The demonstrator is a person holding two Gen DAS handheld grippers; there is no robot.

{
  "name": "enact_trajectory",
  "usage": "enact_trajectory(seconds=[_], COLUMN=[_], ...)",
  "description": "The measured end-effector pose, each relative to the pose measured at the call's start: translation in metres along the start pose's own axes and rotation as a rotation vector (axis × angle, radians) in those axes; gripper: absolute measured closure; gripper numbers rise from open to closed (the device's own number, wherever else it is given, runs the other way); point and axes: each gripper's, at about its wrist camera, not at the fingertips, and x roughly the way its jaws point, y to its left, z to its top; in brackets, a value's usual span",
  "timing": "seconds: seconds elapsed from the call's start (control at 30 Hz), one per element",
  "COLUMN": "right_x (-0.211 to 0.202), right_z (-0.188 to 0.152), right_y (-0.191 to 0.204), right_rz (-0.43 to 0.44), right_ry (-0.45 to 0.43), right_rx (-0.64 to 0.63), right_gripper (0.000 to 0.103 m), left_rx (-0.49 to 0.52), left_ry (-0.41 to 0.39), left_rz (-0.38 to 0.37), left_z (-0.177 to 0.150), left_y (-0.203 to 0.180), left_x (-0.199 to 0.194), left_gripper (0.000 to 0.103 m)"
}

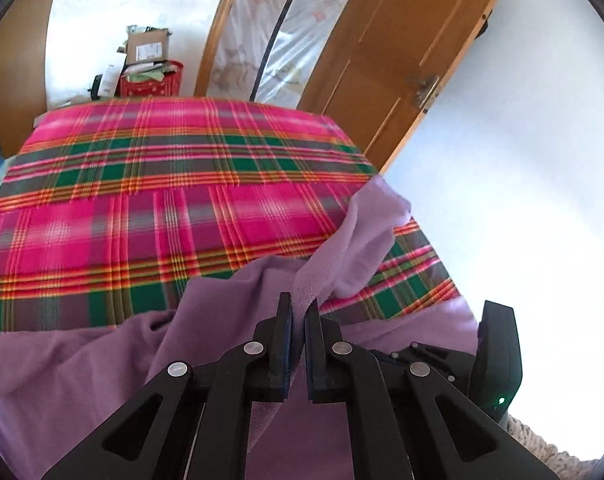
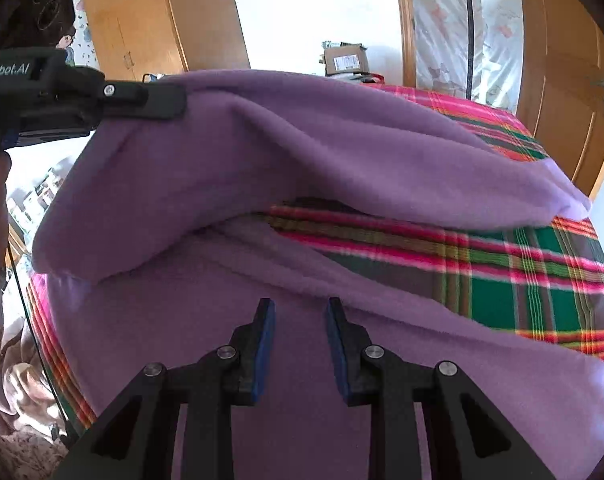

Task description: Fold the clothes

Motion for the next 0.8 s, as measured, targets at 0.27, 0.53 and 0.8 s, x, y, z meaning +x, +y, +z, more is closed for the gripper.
enact_trajectory(seconds=[0.27, 0.53, 0.8], right_x=[0.005, 0.037, 0.046], right_z=[0.022, 0.041, 0.042], right_y=[0.001, 0.013, 0.013], right_rz=[-0.006, 0.01, 0.034], right_ry=[-0.026, 0.059, 0.077], right_rx=[-0.062, -0.169, -0.186], right_gripper=[0.075, 0.075, 0.075], left_rx=[-0.027, -0.036, -0.053], left_ry=[-0.012, -0.019, -0.014], left_rz=[-0.011, -0.037, -0.047], left_z=[0.004, 0.005, 0.007], left_y=[0.004, 0.008, 0.012], left_x=[0.003, -0.001, 0.001], left_gripper=[0.098, 0.098, 0.098])
